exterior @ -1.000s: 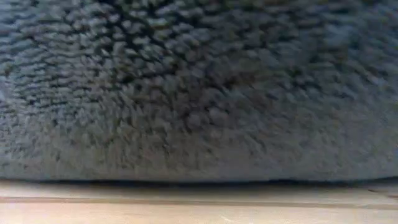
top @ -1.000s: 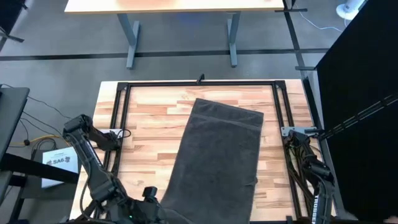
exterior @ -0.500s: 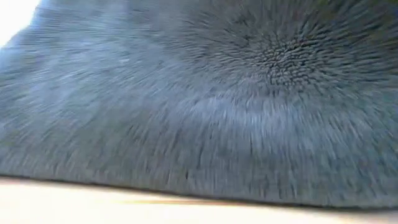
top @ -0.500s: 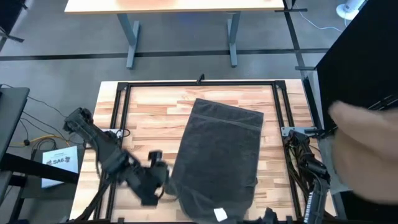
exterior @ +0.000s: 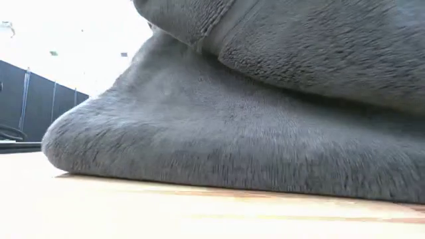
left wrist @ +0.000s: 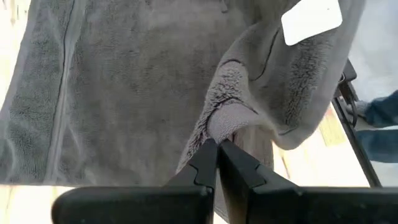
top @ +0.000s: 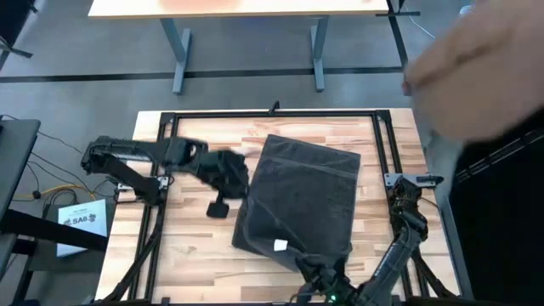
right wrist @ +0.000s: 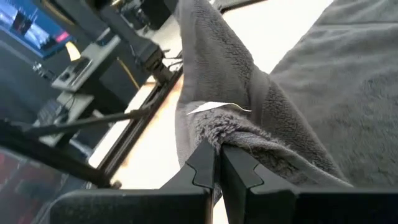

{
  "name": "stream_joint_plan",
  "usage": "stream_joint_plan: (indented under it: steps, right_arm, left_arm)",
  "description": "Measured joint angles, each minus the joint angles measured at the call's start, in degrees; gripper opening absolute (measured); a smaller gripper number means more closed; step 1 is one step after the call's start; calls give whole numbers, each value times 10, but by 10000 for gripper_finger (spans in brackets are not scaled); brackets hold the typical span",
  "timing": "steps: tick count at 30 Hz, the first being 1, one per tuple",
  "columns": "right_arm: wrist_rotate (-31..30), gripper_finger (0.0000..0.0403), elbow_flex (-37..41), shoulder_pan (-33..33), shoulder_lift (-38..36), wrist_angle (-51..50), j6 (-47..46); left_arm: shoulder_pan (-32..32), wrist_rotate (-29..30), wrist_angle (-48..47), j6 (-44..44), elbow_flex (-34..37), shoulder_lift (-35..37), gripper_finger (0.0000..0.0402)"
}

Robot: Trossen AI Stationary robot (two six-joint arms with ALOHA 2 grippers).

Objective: Roll towel
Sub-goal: Roll the black towel

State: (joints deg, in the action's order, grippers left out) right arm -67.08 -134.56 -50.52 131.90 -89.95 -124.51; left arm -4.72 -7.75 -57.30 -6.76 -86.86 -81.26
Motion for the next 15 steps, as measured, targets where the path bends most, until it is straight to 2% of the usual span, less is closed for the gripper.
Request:
stream_joint_plan:
  steps: [7,15]
  right_arm:
    - [-1,0,0,34,0,0,0]
    - [-1,0,0,39,-1,0,0]
  left_arm:
    - [120,-103,21,-64,66,16,0]
    - [139,-116,64,-102,113,16,0]
